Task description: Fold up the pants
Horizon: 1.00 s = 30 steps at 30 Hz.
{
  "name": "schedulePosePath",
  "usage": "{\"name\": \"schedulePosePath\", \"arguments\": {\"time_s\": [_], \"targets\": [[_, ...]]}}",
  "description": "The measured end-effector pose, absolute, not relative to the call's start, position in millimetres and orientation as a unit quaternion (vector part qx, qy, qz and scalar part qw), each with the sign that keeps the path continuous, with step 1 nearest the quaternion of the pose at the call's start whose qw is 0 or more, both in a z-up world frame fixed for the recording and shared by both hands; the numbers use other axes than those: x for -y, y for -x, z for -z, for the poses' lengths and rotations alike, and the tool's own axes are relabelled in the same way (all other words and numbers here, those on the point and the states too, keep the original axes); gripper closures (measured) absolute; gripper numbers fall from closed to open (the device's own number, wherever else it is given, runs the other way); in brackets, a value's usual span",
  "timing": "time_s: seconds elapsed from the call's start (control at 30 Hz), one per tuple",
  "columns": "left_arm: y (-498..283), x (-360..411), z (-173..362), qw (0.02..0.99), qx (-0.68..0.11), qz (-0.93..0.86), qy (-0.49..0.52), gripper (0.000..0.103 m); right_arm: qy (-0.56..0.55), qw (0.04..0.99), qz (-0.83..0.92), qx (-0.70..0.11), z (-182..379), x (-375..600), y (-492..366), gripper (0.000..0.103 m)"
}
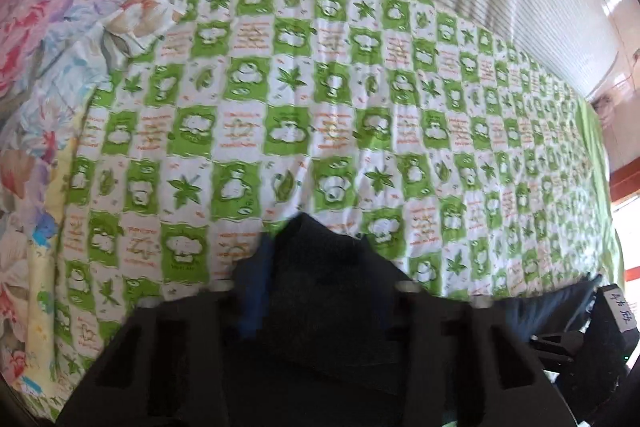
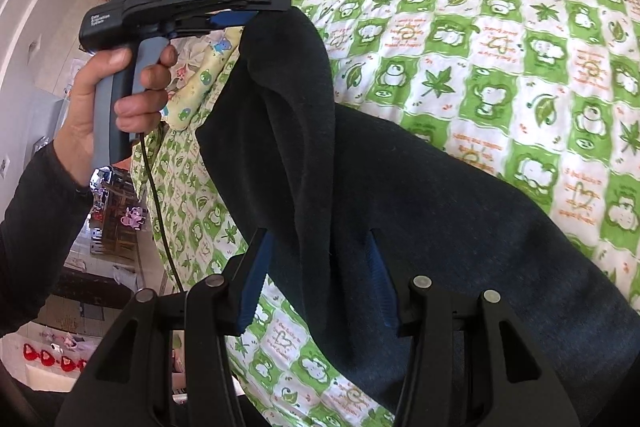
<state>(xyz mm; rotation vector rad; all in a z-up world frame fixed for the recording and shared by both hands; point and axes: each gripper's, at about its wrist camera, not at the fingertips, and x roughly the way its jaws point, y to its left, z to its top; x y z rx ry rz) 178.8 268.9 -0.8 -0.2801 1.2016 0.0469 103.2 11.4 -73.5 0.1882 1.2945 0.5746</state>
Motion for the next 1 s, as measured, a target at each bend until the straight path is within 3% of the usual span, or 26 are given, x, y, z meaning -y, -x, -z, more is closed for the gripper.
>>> {"name": "schedulePosePath", "arguments": {"time_s": [0.03,0.07,0.17,0.23,0.6,1.0], "targets": [[-178,-268,1,0.816,-0.563,-0.019,0.131,0.085,-0.086,0.756,-0.266,-0.592,74,-13,-104,0.053],[-176,-266,1,0.817,-0.562,-0.017,0.127,0.088,-0.085,0.754,-0.27,-0.592,75,-15,-105,0.054],[-167,-263,-4,0.823,-0.555,-0.013,0.122,0.096,-0.071,0.753,-0.283,-0.589,75,-25,-105,0.086],[-158,-263,-11,0.828,-0.545,-0.013,0.128,0.097,-0.059,0.756,-0.288,-0.585,73,-30,-103,0.095],[-70,-276,-39,0.848,-0.491,-0.04,0.196,0.099,0.009,0.767,-0.324,-0.554,55,-49,-78,0.097],[28,-316,11,0.817,-0.476,-0.136,0.295,0.1,0.075,0.739,-0.348,-0.572,75,-77,-53,0.097]]}}
